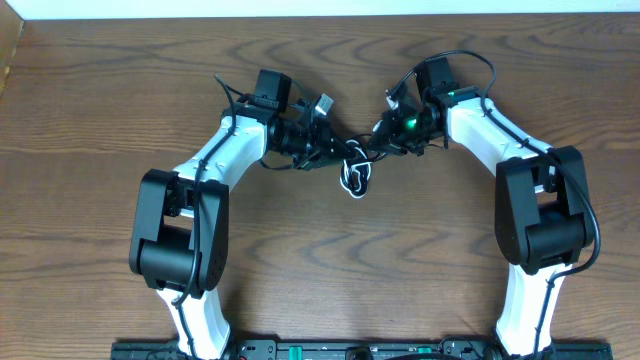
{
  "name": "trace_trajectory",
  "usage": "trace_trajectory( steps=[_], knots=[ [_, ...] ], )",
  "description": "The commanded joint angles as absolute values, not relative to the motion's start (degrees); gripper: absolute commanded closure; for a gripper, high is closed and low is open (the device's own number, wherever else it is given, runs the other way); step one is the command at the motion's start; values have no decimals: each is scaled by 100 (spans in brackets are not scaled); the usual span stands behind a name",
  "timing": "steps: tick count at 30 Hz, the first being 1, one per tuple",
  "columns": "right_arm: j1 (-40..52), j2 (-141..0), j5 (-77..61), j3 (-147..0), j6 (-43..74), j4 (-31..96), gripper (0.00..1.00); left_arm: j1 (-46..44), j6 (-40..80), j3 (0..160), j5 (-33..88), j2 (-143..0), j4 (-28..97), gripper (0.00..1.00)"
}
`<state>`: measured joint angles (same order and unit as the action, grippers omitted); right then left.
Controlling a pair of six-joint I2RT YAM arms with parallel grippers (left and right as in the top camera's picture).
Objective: Untangle cables
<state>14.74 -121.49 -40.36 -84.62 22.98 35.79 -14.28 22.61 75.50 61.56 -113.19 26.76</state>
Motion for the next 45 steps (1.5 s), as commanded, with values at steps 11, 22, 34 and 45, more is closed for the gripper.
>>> trace_trajectory(
  steps=[11, 22, 34, 45],
  knots=[
    [2158, -12175, -3802, -8468, 2526, 3006, 99, -1330, 4466, 7559, 5760, -11277, 2274, 93],
    [2464, -12175, -4462, -8468, 2078, 2639, 99, -1330, 4818, 7559, 5225, -11277, 2327, 93],
    [2189, -12175, -5476, -8468, 1037, 2805, 69, -1330, 6514, 7559, 3369, -11277, 3232, 93],
    [1997, -11961, -5400, -8484, -631, 3448, 45, -1330, 6519, 7559, 3186, -11277, 3238, 93]
  ],
)
